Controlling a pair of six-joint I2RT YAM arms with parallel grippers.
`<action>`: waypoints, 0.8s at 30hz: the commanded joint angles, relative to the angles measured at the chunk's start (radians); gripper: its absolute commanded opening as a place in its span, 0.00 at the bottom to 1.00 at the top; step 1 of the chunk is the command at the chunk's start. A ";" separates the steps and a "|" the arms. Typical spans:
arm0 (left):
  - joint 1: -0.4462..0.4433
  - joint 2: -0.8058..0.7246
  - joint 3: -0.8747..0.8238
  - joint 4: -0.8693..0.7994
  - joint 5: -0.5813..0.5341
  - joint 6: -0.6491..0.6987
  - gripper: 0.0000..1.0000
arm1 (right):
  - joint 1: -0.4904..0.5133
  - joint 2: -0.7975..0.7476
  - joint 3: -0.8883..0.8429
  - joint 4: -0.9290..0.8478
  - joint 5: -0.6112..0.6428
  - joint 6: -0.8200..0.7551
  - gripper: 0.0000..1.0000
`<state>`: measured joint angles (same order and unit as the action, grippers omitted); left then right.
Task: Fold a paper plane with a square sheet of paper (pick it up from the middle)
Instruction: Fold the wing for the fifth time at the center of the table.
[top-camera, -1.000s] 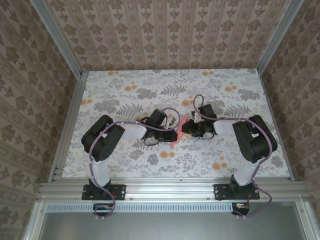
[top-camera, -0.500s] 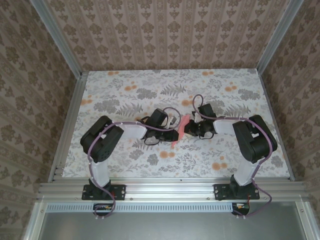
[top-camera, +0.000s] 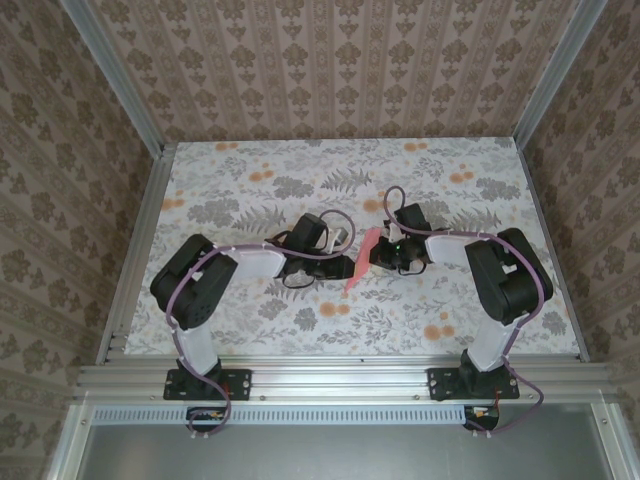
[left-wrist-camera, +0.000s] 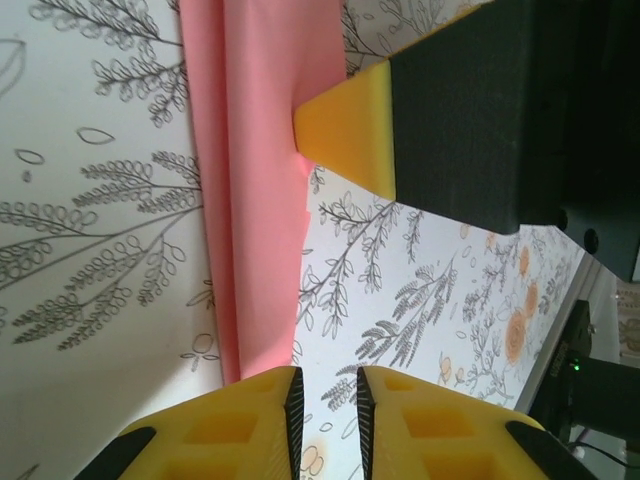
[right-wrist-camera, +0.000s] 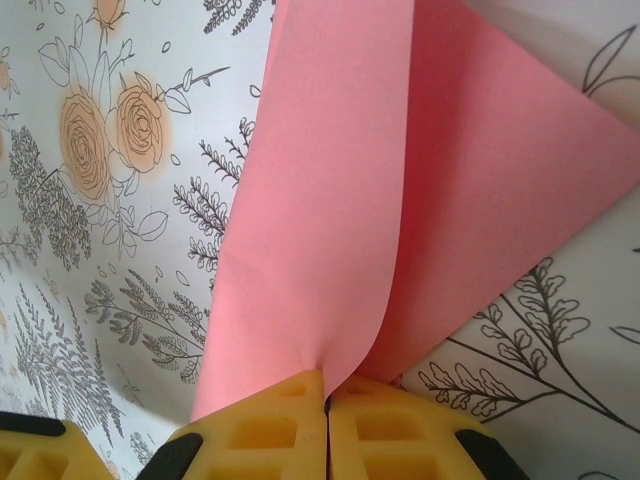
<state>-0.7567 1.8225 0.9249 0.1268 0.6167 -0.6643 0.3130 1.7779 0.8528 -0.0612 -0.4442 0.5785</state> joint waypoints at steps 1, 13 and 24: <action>0.002 0.025 -0.010 0.021 0.059 -0.022 0.23 | -0.003 0.070 -0.014 -0.114 0.133 -0.015 0.08; -0.013 0.065 0.008 -0.013 0.059 -0.001 0.21 | -0.002 0.081 -0.006 -0.123 0.133 -0.012 0.08; -0.029 0.086 0.021 -0.021 0.051 0.006 0.22 | -0.002 0.086 -0.003 -0.127 0.134 -0.008 0.08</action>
<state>-0.7757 1.8847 0.9257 0.1345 0.6579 -0.6773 0.3130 1.7920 0.8719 -0.0731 -0.4438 0.5785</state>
